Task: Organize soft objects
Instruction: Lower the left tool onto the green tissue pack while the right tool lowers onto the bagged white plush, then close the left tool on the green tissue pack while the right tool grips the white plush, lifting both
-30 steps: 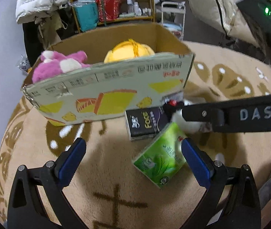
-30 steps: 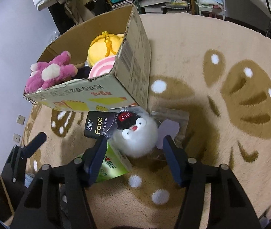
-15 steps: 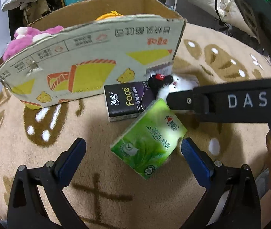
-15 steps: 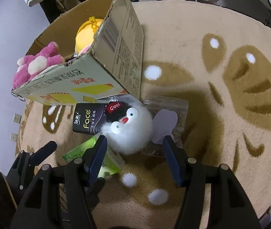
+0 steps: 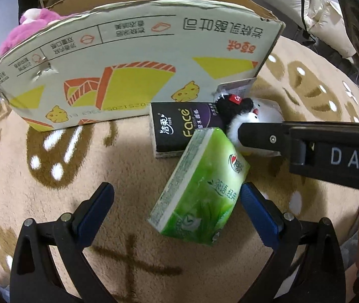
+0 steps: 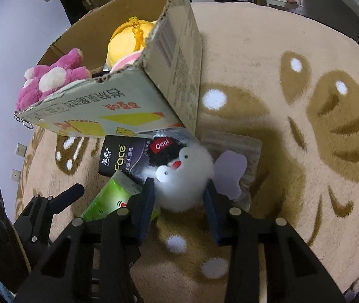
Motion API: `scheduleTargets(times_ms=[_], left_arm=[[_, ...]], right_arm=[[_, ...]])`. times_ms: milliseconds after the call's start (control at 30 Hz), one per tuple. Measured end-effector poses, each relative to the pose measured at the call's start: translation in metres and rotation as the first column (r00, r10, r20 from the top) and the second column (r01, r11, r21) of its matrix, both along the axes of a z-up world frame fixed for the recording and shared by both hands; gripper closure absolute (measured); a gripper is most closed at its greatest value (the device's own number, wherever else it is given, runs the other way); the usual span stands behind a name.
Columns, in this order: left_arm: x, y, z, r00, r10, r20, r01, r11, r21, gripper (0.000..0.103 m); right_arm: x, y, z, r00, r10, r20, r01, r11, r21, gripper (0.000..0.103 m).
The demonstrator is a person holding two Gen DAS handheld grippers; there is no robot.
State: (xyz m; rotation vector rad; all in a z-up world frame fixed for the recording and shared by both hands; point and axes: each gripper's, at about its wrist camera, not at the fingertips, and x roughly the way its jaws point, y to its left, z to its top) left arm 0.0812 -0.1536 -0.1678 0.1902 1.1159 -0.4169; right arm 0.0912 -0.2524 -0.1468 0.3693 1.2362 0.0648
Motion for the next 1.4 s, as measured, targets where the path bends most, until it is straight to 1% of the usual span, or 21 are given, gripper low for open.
scheduleTargets(times_ms=[133,233,267,333,367,400,467,500,567,600,700,733,800,867,967,1100,1133,1200,1267,1400], left_arm=[[0.005,0.005,0.003,1.000,0.020,-0.004,-0.020,1.000,0.009,0.004],[0.007,0.010,0.002,0.999,0.031,-0.038,-0.032,0.999,-0.013,0.009],[0.010,0.012,0.000,0.997,0.036,-0.062,-0.037,0.999,-0.023,0.012],[0.011,0.017,-0.002,0.995,0.045,-0.090,-0.049,0.998,-0.043,0.014],[0.010,0.018,-0.002,0.995,0.047,-0.091,-0.051,0.998,-0.046,0.015],[0.010,0.020,-0.002,0.995,0.048,-0.093,-0.053,0.998,-0.046,0.020],[0.010,0.023,-0.002,0.992,0.050,-0.113,-0.057,0.997,-0.054,0.026],[0.010,0.024,-0.001,0.991,0.050,-0.125,-0.058,0.996,-0.062,0.032],[0.010,0.027,0.000,0.988,0.045,-0.149,-0.059,0.994,-0.089,0.041],[0.010,0.028,0.001,0.987,0.046,-0.157,-0.061,0.994,-0.094,0.048],[0.008,0.032,0.004,0.985,0.043,-0.166,-0.062,0.992,-0.111,0.057],[0.008,0.033,0.006,0.985,0.045,-0.169,-0.065,0.991,-0.116,0.058],[0.007,0.037,0.008,0.984,0.048,-0.170,-0.069,0.990,-0.123,0.061],[0.004,0.038,0.013,0.987,0.045,-0.155,-0.065,0.990,-0.122,0.062],[0.000,0.041,0.022,0.993,0.050,-0.103,-0.060,0.994,-0.093,0.062],[0.000,0.051,0.030,0.994,0.085,-0.073,-0.091,0.992,-0.087,0.062],[0.000,0.055,0.032,0.993,0.102,-0.065,-0.107,0.991,-0.079,0.062],[0.001,0.061,0.037,0.992,0.119,-0.048,-0.122,0.990,-0.068,0.062],[-0.001,0.065,0.042,0.991,0.129,-0.022,-0.131,0.990,-0.058,0.062],[-0.004,0.070,0.052,0.989,0.150,0.014,-0.149,0.988,-0.046,0.062]], right_arm=[[0.001,0.002,0.000,1.000,0.009,0.006,-0.009,1.000,-0.004,0.063],[0.005,0.005,-0.002,1.000,0.016,0.010,-0.016,1.000,-0.015,0.063],[0.005,0.004,-0.002,1.000,0.016,0.010,-0.016,1.000,-0.017,0.063],[0.007,0.003,-0.003,1.000,0.011,0.010,-0.011,1.000,-0.015,0.063],[0.008,0.002,-0.004,1.000,0.011,0.010,-0.011,1.000,-0.009,0.063],[0.010,0.004,-0.006,1.000,0.011,0.004,-0.011,1.000,-0.005,0.062],[0.013,0.004,-0.010,1.000,0.010,-0.009,-0.010,1.000,0.022,0.062],[0.014,0.005,-0.012,1.000,0.007,-0.013,-0.007,1.000,0.028,0.063],[0.014,0.006,-0.012,1.000,0.013,-0.010,-0.012,1.000,0.022,0.063],[0.014,0.006,-0.012,1.000,0.015,-0.009,-0.015,1.000,0.020,0.063],[0.015,0.009,-0.015,0.999,0.027,-0.019,-0.027,1.000,0.005,0.065],[0.015,0.010,-0.016,0.999,0.031,-0.023,-0.031,1.000,-0.003,0.067],[0.014,0.013,-0.015,0.999,0.036,-0.023,-0.037,0.999,-0.030,0.076],[0.012,0.015,-0.015,0.999,0.036,-0.017,-0.037,0.998,-0.043,0.076],[0.010,0.016,-0.012,0.999,0.033,-0.004,-0.033,0.999,-0.037,0.077],[0.005,0.019,-0.005,0.999,0.045,0.011,-0.045,0.998,-0.031,0.080],[0.002,0.018,-0.003,0.999,0.051,0.015,-0.051,0.998,-0.028,0.082],[-0.006,0.022,0.006,0.997,0.075,0.033,-0.074,0.997,-0.021,0.090],[-0.012,0.026,0.014,0.994,0.093,0.055,-0.092,0.995,-0.023,0.101],[-0.018,0.028,0.021,0.992,0.099,0.077,-0.098,0.995,-0.008,0.101]])
